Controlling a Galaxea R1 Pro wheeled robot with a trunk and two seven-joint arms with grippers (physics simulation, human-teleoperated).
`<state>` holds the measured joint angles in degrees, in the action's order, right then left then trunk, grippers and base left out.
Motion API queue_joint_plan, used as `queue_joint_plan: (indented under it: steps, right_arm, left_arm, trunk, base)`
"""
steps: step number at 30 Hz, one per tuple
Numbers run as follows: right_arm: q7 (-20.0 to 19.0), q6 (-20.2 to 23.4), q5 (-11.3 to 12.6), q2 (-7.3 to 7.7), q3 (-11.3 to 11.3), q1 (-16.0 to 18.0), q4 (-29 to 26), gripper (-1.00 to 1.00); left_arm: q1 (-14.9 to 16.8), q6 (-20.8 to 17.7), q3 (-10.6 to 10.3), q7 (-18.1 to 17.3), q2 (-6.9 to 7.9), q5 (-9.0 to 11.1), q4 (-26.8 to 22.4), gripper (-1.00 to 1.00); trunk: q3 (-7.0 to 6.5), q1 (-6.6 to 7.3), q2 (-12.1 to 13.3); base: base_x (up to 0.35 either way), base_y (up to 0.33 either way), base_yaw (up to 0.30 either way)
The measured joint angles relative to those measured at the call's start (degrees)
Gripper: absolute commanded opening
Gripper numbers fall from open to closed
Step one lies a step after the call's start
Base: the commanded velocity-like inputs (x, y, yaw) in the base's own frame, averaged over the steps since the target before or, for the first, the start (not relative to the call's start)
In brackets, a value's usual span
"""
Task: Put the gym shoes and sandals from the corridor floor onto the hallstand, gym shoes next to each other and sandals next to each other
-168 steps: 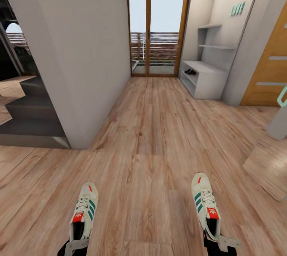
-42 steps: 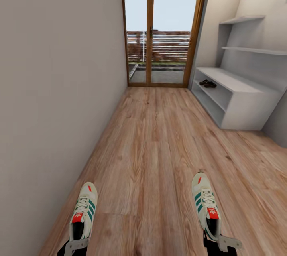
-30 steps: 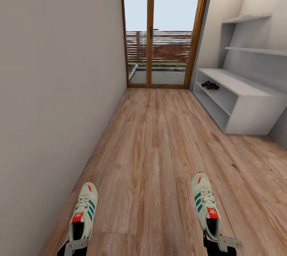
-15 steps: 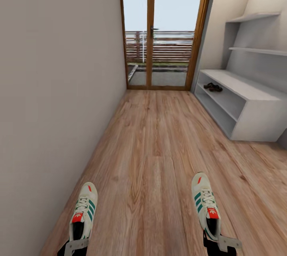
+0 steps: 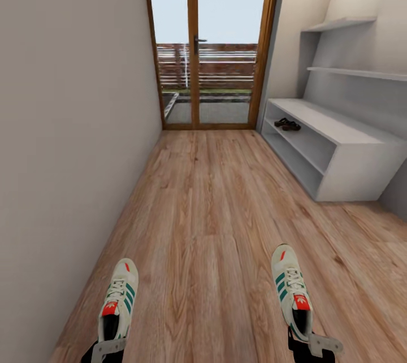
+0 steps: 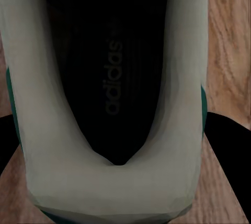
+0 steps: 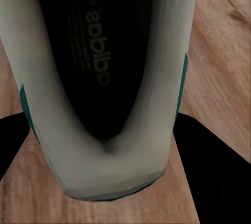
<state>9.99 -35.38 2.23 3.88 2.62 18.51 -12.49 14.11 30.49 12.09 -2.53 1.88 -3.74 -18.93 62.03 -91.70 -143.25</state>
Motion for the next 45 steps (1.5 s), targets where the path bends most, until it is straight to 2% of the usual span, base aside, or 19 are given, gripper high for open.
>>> queue_joint_plan:
  steps: [45]
  right_arm:
    - [0.2, 0.0, 0.0, 0.26, 0.1, 0.0, 0.1, -1.00]
  left_arm:
    - [0.0, 0.0, 0.0, 0.0, 0.00, 0.0, 0.0, -1.00]
  trunk:
    - [0.00, 0.00, 0.0]
  base:
    - [0.340, 0.000, -0.001]
